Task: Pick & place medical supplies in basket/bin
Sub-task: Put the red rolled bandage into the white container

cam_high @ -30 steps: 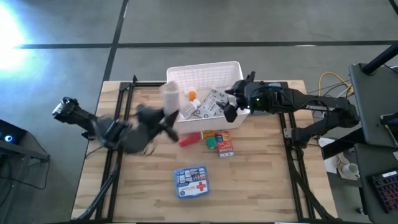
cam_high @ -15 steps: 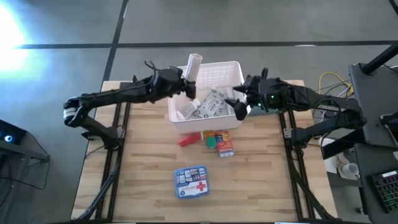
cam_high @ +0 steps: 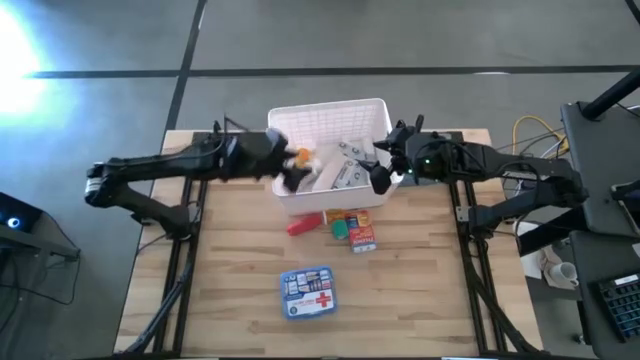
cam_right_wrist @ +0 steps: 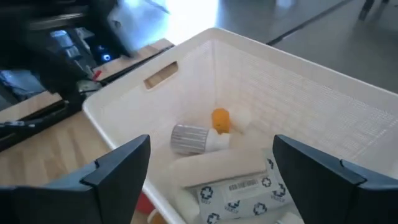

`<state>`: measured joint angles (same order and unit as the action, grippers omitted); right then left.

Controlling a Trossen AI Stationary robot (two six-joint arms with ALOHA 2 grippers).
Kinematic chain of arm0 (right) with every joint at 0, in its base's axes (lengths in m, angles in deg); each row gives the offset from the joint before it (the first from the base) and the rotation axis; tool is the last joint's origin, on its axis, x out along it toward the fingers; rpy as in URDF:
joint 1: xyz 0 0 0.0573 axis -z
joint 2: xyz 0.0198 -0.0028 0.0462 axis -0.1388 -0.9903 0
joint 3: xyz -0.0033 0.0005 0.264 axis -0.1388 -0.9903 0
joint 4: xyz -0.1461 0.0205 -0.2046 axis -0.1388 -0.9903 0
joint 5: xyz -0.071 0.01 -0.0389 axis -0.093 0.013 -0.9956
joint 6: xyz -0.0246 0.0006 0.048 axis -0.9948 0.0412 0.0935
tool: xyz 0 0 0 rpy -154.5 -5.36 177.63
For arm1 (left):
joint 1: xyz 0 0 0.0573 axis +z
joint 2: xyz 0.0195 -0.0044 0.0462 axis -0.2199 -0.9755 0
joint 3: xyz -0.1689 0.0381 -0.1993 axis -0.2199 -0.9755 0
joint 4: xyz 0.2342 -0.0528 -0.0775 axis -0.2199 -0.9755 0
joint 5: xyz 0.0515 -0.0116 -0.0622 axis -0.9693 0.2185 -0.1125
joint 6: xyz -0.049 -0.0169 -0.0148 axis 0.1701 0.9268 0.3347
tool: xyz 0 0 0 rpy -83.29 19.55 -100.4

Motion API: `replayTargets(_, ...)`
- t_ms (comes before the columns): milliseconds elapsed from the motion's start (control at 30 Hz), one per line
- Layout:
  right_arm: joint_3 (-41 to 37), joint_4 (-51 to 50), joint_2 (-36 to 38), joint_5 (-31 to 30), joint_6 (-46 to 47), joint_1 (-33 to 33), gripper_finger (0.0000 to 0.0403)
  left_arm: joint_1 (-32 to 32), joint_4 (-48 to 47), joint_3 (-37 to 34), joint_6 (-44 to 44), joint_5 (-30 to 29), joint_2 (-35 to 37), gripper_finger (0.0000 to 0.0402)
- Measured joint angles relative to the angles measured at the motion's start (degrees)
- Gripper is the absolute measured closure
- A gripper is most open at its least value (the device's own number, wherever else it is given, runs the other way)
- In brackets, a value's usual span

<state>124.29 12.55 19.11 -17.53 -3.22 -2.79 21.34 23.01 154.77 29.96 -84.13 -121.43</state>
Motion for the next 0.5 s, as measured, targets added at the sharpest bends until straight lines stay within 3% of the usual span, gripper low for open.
replayTargets(133, -0.1, 1.4, -1.3, -1.1, -0.1, 0.4, 0.0076, -9.6, -11.7, -1.4, 1.4, -1.0, 3.5, 0.0071)
replayTargets(233, 0.1, 3.4, -3.0, -1.1, -0.2, 0.8, 0.0076, -17.2, -16.8, -4.8, 6.6, -5.6, 4.9, 0.0071)
replayTargets(333, 0.5, 6.4, -5.4, -1.1, -0.8, 0.9, 0.0076, -23.0, -17.0, -10.2, 9.7, -9.2, 5.2, 0.0071)
replayTargets(500, 3.3, 8.3, -9.6, -0.9, -3.4, 0.8, 0.0076, -28.3, -12.8, -21.1, 11.5, -9.5, 4.2, 0.0071)
